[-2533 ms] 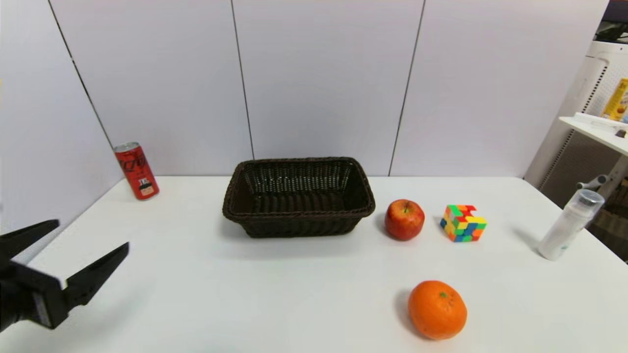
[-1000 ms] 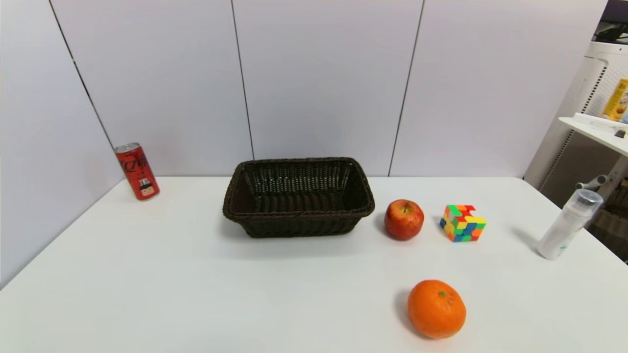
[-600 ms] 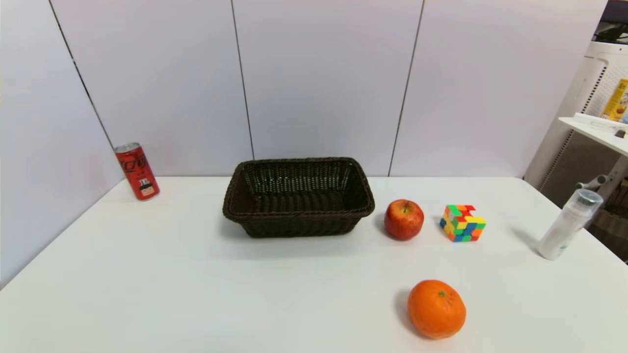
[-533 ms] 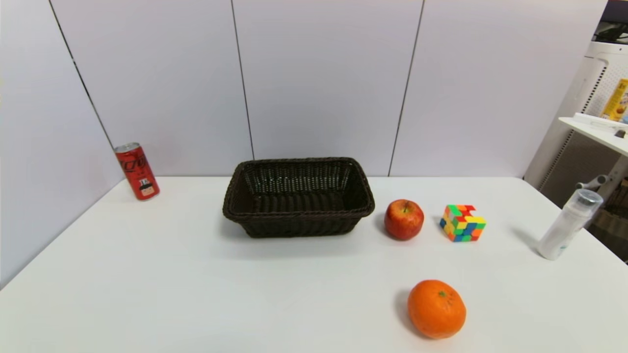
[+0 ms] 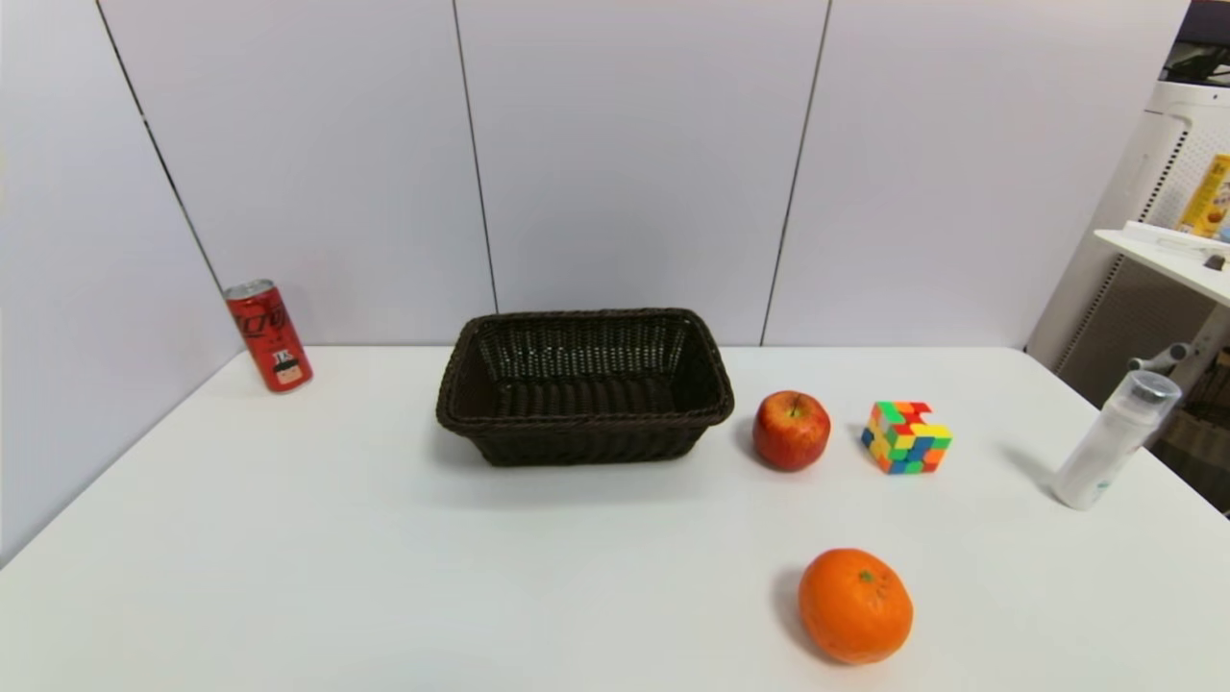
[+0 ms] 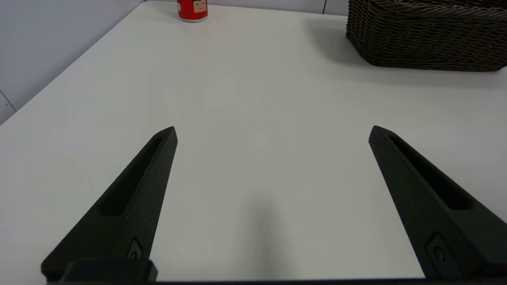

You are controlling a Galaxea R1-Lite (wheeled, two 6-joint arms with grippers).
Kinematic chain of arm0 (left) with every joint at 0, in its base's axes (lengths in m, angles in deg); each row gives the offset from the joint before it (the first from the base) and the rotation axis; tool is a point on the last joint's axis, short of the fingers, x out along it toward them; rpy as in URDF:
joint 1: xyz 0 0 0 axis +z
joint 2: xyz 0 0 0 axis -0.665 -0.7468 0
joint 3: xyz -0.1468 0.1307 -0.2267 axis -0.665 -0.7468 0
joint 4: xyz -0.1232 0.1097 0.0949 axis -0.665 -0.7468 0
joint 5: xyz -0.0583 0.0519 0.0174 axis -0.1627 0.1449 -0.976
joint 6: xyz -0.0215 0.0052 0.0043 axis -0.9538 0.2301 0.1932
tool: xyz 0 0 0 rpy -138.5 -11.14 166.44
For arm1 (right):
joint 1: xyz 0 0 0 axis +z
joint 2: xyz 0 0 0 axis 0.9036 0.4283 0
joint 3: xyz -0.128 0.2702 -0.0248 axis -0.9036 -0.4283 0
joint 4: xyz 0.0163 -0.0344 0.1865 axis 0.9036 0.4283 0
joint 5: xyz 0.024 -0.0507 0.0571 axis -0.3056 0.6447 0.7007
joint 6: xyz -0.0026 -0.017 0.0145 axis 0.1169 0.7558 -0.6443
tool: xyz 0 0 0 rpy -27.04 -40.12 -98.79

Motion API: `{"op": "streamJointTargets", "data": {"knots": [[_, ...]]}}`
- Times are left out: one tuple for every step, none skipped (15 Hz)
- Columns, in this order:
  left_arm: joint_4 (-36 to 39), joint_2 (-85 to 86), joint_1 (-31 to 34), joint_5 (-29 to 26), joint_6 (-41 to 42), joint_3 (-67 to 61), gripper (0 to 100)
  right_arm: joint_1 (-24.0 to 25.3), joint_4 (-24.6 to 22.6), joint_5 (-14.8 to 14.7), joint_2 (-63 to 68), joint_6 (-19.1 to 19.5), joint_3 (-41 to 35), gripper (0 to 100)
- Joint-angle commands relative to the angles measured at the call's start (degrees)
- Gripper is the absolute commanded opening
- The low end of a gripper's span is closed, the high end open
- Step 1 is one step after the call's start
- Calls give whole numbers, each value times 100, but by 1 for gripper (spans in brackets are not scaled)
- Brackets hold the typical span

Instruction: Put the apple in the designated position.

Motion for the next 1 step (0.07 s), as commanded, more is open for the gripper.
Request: {"op": "streamJointTargets", "data": {"knots": [[-3, -18, 1, 4, -3, -2, 100, 2, 2, -5, 9, -1, -2, 100]]}}
